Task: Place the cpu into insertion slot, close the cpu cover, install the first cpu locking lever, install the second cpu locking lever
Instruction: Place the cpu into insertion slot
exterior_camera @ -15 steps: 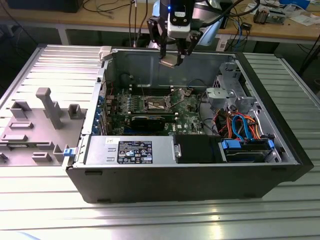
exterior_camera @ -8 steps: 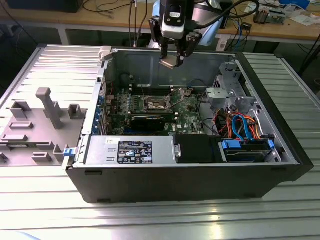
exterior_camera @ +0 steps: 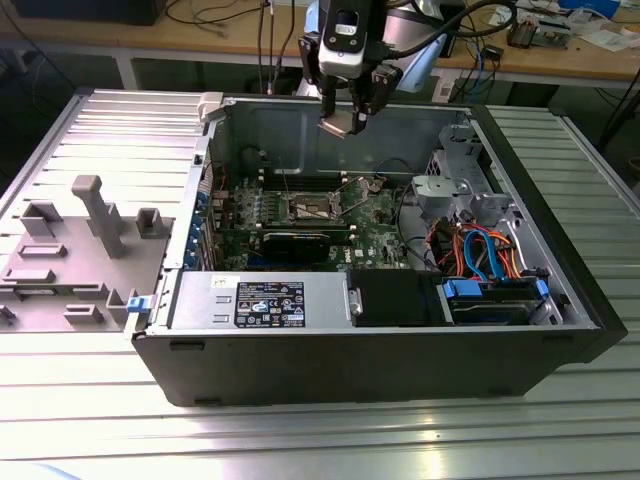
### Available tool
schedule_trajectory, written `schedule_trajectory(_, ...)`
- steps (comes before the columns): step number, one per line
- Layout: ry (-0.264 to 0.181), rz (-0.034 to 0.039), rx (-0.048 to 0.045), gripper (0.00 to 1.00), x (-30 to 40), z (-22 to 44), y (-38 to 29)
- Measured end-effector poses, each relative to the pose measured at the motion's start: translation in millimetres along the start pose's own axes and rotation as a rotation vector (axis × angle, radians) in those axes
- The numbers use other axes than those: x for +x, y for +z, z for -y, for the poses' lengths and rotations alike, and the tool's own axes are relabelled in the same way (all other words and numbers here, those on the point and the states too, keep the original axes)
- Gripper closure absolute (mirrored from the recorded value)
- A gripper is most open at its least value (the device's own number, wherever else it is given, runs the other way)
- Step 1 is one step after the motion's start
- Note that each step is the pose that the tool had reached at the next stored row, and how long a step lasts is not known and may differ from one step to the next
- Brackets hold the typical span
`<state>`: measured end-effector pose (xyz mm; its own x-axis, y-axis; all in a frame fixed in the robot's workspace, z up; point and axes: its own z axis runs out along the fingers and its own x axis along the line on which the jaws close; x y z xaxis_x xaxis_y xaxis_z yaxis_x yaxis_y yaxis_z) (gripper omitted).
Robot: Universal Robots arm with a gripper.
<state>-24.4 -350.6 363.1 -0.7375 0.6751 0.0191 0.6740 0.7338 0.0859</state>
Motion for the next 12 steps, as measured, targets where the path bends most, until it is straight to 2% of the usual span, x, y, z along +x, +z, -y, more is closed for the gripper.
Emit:
schedule_trajectory(5, 0.019, 0.0017, -0.0004, 0.46, 0.0, 0.1, 0.4)
schedule_trajectory(12, 0.104, 0.0093, -0.0017, 0.46, 0.1, 0.4, 2.0)
